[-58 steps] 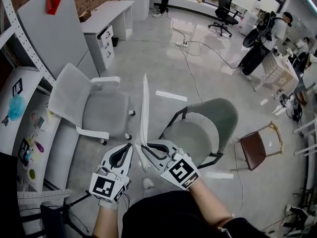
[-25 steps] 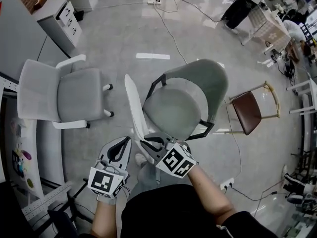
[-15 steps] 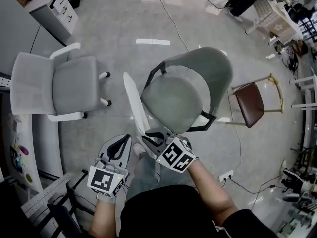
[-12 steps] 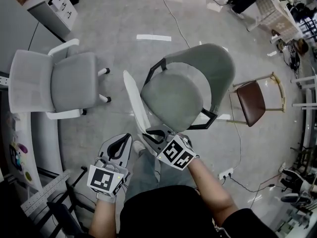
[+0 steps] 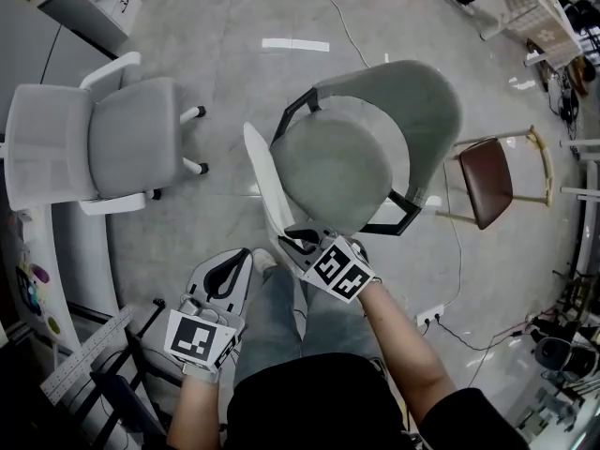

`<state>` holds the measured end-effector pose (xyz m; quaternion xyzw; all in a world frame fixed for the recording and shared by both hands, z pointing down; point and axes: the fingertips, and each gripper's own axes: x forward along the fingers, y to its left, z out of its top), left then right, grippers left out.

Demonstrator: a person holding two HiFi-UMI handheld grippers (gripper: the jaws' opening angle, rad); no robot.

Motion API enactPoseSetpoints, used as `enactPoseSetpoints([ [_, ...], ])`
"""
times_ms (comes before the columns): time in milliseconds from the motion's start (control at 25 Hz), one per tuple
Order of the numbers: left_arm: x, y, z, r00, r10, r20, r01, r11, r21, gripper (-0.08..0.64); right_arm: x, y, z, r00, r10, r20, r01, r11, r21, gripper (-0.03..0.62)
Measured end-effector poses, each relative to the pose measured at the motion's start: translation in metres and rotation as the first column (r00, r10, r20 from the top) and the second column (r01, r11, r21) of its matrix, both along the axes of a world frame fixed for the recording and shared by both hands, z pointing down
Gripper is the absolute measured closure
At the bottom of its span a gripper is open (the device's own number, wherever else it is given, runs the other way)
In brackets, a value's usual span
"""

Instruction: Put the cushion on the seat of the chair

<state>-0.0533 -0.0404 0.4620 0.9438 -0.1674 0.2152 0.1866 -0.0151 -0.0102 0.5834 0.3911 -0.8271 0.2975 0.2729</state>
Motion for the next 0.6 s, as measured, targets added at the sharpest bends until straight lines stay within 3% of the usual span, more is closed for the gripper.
enactPoseSetpoints([
  [600,0.011,0.004,0.021,0.999,-0.026,0.031,0.028,0.999,-0.039,0.548,-0.005,-0.001,0.042,0.997,-0.028,0.070,0.033,0.997,-0.071,0.560],
])
